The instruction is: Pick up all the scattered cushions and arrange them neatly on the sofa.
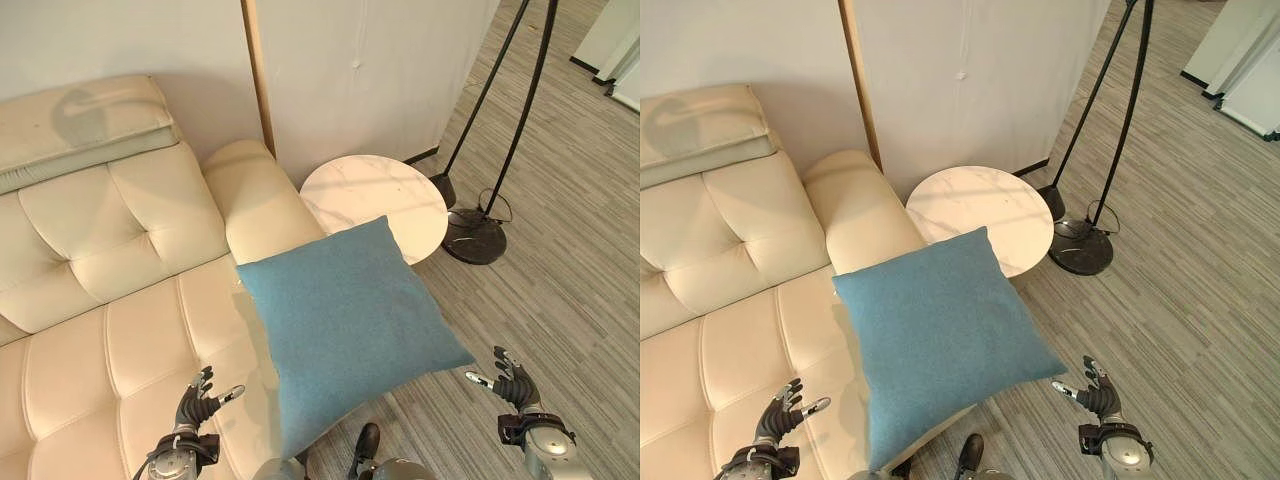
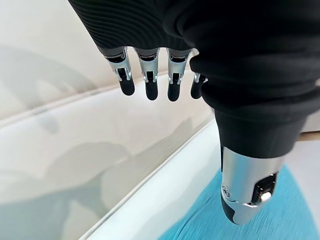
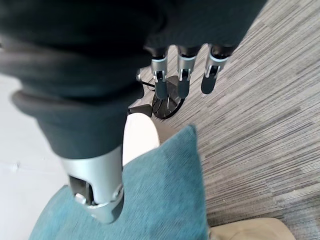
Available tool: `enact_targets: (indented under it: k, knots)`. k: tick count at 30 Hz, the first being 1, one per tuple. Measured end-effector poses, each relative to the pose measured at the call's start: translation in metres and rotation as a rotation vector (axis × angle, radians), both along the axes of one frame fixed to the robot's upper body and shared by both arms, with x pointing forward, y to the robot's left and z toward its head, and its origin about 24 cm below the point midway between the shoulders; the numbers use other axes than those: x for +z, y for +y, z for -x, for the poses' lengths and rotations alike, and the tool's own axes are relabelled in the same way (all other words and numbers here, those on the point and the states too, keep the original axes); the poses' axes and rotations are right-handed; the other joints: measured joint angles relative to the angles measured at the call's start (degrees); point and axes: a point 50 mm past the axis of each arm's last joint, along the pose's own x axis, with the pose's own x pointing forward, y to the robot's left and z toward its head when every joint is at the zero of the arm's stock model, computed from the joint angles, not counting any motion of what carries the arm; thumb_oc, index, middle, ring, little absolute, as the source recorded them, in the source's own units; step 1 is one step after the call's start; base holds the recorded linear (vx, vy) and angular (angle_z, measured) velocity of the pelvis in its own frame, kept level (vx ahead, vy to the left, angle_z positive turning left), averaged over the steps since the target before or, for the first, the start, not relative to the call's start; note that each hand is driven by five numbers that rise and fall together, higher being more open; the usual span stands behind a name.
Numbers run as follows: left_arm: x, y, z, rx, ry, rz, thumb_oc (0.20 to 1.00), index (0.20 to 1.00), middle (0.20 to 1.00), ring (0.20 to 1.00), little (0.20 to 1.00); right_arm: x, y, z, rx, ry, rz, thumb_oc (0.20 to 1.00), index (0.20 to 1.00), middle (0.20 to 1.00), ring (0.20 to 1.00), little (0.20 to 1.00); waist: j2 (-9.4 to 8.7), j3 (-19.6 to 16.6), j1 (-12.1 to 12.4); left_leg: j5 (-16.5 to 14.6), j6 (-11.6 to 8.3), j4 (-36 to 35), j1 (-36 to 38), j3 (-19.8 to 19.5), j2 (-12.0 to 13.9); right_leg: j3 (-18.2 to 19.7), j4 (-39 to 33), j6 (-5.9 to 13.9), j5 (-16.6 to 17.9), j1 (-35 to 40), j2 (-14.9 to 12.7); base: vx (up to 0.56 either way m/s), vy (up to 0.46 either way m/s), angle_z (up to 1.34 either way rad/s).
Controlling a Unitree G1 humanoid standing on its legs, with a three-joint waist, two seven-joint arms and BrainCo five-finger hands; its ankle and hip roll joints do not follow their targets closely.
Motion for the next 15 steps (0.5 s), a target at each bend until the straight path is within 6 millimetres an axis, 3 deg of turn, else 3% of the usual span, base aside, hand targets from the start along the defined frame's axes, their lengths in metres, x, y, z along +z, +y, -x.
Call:
enact_targets:
  k: [1,3,5,8,9,11,12,15]
  knots:
    - [0.003,0.002,-0.004,-0.006,-0.011,-0.008,1.000,1.000,1.000,1.000,1.000,0.002,0.000,-0.003,0.007,-0.006,0.009,1.000,1.000,1.000,1.000,1.000,0.06,0.0,0.0,0.0,0.11,0.0,-0.1,-0.4,-0.1,3.7,2.4,0.59,-1.1,-1.0,-0.3,0.00,-0.067,0.25]
    - [0.011,0.004,-0.018,-0.021,-0.048,-0.025,1.000,1.000,1.000,1.000,1.000,0.006,-0.003,-0.008,0.009,-0.022,0.029,1.000,1.000,1.000,1.000,1.000,0.44,0.3,-0.7,0.2,0.57,0.4,-1.2,-2.8,-0.4,15.4,6.6,2.45,-4.0,-3.2,-0.1,0.05,-0.153,0.51]
    - [0.020,0.006,-0.033,-0.034,-0.093,-0.038,1.000,1.000,1.000,1.000,1.000,0.012,-0.009,-0.013,0.026,-0.031,0.070,1.000,1.000,1.000,1.000,1.000,0.72,0.5,-0.7,0.1,0.49,0.6,-2.1,-4.4,-0.4,21.4,7.1,4.20,-5.4,-4.6,-0.7,0.09,-0.158,0.42]
    - [0.025,0.009,-0.037,-0.038,-0.109,-0.050,1.000,1.000,1.000,1.000,1.000,0.020,-0.018,-0.018,0.034,-0.043,0.127,1.000,1.000,1.000,1.000,1.000,0.46,0.4,-1.0,0.4,-0.26,0.2,-2.6,-6.8,-0.6,21.5,3.0,4.13,-4.6,-5.3,-2.2,0.10,-0.153,0.53]
    - [0.021,0.007,-0.030,-0.035,-0.098,-0.041,1.000,1.000,1.000,1.000,1.000,0.023,-0.021,-0.021,0.035,-0.047,0.146,1.000,1.000,1.000,1.000,1.000,0.59,0.2,-0.9,0.5,-1.19,-0.5,-1.6,-7.8,0.3,18.7,0.2,3.74,-0.3,-2.8,-2.2,0.18,-0.278,0.48]
    - [0.018,0.001,-0.023,-0.028,-0.096,-0.009,1.000,1.000,1.000,1.000,1.000,0.026,-0.026,-0.021,0.048,-0.041,0.180,1.000,1.000,1.000,1.000,1.000,1.16,0.1,-0.9,0.8,-2.63,-0.5,-1.3,-8.9,1.3,16.7,-3.7,3.53,1.5,0.0,-1.3,0.14,-0.217,0.34]
    - [0.013,-0.005,-0.017,-0.019,-0.087,0.029,1.000,1.000,1.000,1.000,1.000,0.032,-0.032,-0.024,0.061,-0.040,0.220,1.000,1.000,1.000,1.000,1.000,1.74,0.2,0.0,1.4,-2.97,-0.5,-1.0,-9.6,2.6,15.6,-5.6,2.34,2.1,1.6,-0.1,0.09,-0.186,0.21]
    - [0.006,-0.018,-0.012,-0.037,-0.066,0.067,1.000,1.000,1.000,1.000,1.000,0.041,-0.041,-0.031,0.072,-0.045,0.262,1.000,1.000,1.000,1.000,1.000,2.14,0.0,0.0,1.7,-3.92,-0.5,-0.8,-11.0,4.3,14.0,-5.6,1.36,1.5,2.5,1.7,0.08,-0.149,0.25]
